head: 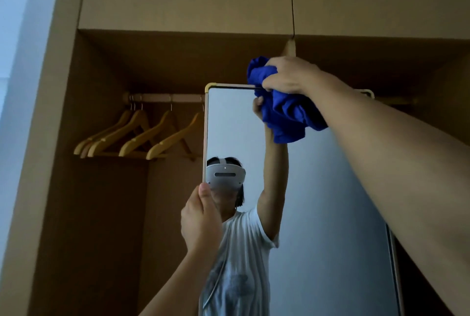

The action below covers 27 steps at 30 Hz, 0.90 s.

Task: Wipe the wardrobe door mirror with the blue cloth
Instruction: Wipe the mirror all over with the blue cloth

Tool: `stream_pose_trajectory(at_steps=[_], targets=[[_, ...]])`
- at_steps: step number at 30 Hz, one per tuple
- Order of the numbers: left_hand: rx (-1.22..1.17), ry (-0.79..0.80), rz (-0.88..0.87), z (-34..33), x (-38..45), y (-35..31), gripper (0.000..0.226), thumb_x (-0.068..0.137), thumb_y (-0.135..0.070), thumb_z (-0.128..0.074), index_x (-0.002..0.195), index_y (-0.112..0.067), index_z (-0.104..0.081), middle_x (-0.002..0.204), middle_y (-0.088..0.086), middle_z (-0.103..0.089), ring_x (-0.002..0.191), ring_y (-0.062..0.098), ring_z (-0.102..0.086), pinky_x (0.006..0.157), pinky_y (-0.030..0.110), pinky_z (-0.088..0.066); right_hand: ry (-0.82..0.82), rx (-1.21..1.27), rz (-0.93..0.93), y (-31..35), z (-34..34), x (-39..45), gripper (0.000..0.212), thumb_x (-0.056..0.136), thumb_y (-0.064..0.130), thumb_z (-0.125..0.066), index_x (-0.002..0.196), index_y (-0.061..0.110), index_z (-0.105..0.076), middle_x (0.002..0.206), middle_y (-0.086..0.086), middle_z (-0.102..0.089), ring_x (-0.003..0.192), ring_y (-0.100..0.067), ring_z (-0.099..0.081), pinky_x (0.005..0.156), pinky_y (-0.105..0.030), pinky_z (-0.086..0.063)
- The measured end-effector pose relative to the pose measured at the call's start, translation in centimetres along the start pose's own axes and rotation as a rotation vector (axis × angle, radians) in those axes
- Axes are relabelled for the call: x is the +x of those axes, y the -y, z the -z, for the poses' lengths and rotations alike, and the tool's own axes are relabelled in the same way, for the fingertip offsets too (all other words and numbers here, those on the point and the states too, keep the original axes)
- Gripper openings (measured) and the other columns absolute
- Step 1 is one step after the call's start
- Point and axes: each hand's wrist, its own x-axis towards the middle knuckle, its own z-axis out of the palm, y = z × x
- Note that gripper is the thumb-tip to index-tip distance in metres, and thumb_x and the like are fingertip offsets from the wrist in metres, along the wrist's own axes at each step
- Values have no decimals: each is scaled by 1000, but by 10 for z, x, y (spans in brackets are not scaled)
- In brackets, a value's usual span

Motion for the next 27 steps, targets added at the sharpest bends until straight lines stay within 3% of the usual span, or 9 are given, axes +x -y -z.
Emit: stream_pose_trajectory(at_steps=[2, 5, 9, 13, 20, 24, 27], targets=[[-3, 2, -3, 0, 0, 2, 46, 95, -43, -26, 60, -20, -45, 62, 0, -53, 62, 20, -50, 61, 36, -40, 3, 2, 49, 14, -5, 0, 42, 78, 35, -56, 120, 29, -51, 107, -2, -55, 94, -26, -53, 82, -38, -41], [2, -1, -17, -1, 1, 2, 46, 96, -42, -26, 59, -21, -44, 59, -2, -52, 59, 16, -49, 57, 33, -36, 4, -12, 116, 38, -15, 4, 45, 81, 38, -53, 125, 28, -48, 115, -3, -56, 102, -28, -53, 93, -45, -42], [16, 4, -35, -1, 1, 2, 47, 96, -43, -25, 58, -20, -42, 56, -3, -49, 56, 14, -46, 54, 31, -34, -3, -61, 198, 73, -29, 10, 43, 84, 38, -50, 127, 33, -49, 122, -2, -55, 111, -31, -48, 90, -43, -33], [8, 10, -46, -1, 1, 3, 48, 92, -47, -22, 60, -19, -44, 56, -2, -50, 55, 14, -46, 53, 30, -35, -6, -123, 241, 87, -37, 11, 52, 86, 28, -48, 137, 38, -44, 142, -3, -44, 129, -38, -34, 103, -51, -24], [25, 18, -69, 0, -1, 3, 47, 95, -46, -22, 61, -20, -43, 55, -2, -47, 53, 12, -43, 52, 29, -31, -167, -155, 393, 75, -53, -7, 58, 85, 19, -49, 137, 42, -43, 145, 2, -35, 126, -33, -32, 103, -48, -24], [13, 20, -67, 1, -1, 0, 44, 97, -44, -24, 60, -26, -41, 55, -5, -47, 52, 11, -42, 52, 28, -31, -203, -307, 501, 80, -65, -28, 56, 84, 19, -52, 134, 41, -47, 155, 4, -21, 134, -35, -21, 110, -52, -16], [-9, 41, -70, 5, -4, -2, 44, 97, -44, -26, 60, -23, -40, 55, -5, -44, 52, 11, -39, 54, 29, -31, -206, -443, 520, 87, -68, -45, 52, 85, 18, -53, 133, 37, -50, 156, 3, -19, 136, -37, -16, 107, -53, -21]])
